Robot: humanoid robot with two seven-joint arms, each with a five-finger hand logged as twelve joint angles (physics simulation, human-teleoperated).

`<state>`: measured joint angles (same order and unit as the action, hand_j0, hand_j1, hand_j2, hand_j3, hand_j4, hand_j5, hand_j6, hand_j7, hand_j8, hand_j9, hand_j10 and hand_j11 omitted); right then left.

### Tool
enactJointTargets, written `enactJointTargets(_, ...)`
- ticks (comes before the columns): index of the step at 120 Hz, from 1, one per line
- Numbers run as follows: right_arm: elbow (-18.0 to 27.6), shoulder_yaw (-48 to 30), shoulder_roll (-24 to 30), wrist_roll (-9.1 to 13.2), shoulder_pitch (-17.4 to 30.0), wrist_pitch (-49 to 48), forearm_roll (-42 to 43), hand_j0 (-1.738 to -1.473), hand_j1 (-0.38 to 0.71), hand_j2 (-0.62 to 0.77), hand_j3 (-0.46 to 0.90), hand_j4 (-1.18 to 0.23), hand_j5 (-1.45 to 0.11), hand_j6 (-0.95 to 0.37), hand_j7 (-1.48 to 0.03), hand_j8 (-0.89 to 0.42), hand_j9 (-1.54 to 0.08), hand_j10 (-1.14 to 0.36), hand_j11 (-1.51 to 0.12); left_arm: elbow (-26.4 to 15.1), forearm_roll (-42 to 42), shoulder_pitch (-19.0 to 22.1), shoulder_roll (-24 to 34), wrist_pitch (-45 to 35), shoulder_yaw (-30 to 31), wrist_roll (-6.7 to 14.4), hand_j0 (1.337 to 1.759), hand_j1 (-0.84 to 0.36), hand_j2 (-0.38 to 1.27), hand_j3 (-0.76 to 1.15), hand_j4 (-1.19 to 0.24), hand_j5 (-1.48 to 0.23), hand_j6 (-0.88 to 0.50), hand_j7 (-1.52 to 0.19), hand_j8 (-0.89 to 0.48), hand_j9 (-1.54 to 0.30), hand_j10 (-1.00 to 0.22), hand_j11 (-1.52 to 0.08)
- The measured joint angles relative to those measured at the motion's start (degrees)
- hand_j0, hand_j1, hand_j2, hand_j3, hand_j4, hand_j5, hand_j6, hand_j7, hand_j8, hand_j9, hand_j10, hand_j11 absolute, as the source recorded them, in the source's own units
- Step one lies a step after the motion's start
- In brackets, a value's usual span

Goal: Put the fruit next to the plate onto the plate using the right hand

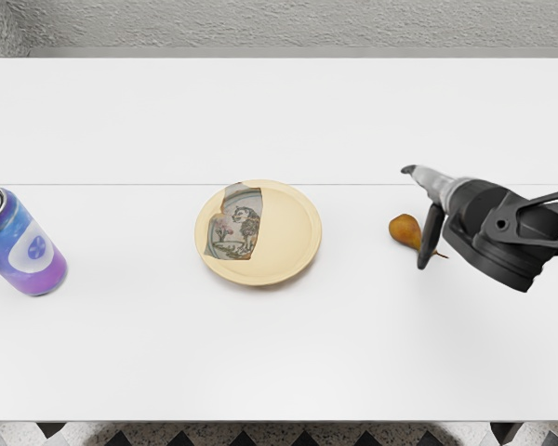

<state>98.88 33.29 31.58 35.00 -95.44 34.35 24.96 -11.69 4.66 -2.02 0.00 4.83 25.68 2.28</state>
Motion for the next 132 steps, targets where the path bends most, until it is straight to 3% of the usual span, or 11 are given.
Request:
enactJointTargets(40,-3.79,3.37,-5.97,0.0,1.68,0.63,-0.31,-1.658,-0.19,-0.03,0.0,-0.13,-0.17,-0.13,-0.17,-0.13,-0.17,-0.13,-0.17,0.0,0.0,-0.09,0.0,0.0,0.0,0.0,1.658,0.35,0.0,0.0,0.0,0.0,0.0,0.0,0.0,0.0,0.0,0.0)
enactJointTargets(66,-4.76,4.85,-6.68,0.0,1.65,0.66,-0.38,-1.658,-0.17,-0.03,0.0,-0.15,-0.2,-0.16,-0.2,-0.15,-0.2,-0.15,-0.2,0.0,0.0,-0.26,0.0,0.0,0.05,0.0,1.658,0.35,0.0,0.0,0.0,0.0,0.0,0.0,0.0,0.0,0.0,0.0)
enactJointTargets(102,-9.3,5.75,-11.96,0.0,1.61,0.66,-2.21,-1.658,-0.13,-0.04,0.0,-0.18,-0.24,-0.18,-0.24,-0.18,-0.24,-0.18,-0.24,0.0,0.0,-0.26,0.0,0.0,0.07,0.0,1.658,0.35,0.0,0.0,0.0,0.0,0.0,0.0,0.0,0.0,0.0,0.0)
enactJointTargets(132,-9.73,7.24,-12.36,0.0,1.19,0.66,-3.0,-1.658,-0.1,-0.04,0.0,-0.21,-0.27,-0.21,-0.27,-0.21,-0.27,-0.21,-0.27,0.0,0.0,-0.35,0.0,0.0,0.05,0.0,1.658,0.35,0.0,0.0,0.0,0.0,0.0,0.0,0.0,0.0,0.0,0.0)
